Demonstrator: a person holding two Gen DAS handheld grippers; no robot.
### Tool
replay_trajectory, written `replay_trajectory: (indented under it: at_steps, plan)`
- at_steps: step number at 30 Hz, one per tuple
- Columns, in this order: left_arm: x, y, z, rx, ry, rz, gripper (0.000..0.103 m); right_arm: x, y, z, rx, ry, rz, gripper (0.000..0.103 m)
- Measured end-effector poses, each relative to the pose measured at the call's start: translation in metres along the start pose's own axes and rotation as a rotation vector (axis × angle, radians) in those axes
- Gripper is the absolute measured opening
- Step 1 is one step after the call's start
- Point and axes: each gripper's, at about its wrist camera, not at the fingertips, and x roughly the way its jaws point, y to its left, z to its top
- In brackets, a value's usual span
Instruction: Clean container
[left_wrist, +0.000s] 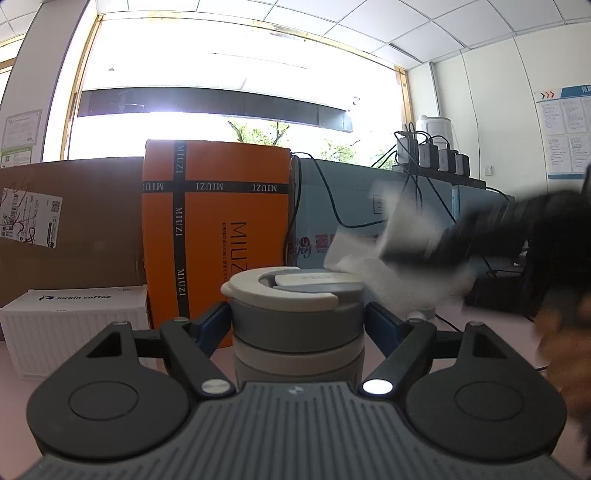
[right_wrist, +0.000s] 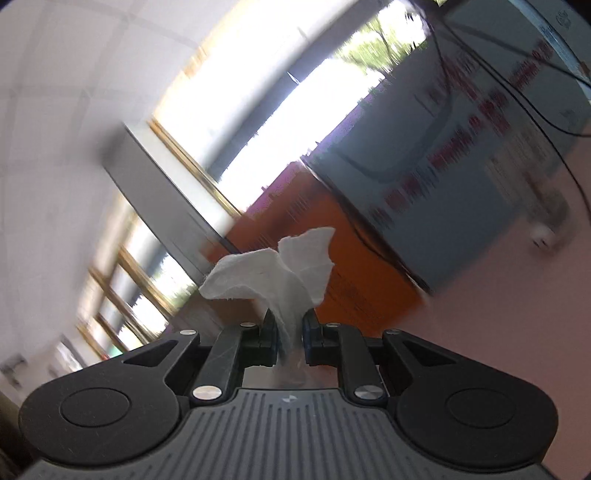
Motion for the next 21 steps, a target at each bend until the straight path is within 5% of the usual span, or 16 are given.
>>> replay_trajectory:
  at_steps: [4,12,21]
  plan:
    - [0.000,-0.001,0.000,-0.005,-0.001,-0.001,0.077,0.017,-0.010,-0.016,0.031,0.067,-0.008,0.013]
    - [-0.002,-0.002,0.000,-0.001,-0.003,0.000,0.077,0.027,0.004,-0.027,-0.126,0.070,-0.095,0.013]
    - [-0.002,0.000,-0.001,-0.010,-0.006,0.000,0.077,0.042,-0.016,-0.043,-0.075,0.161,-0.151,0.013]
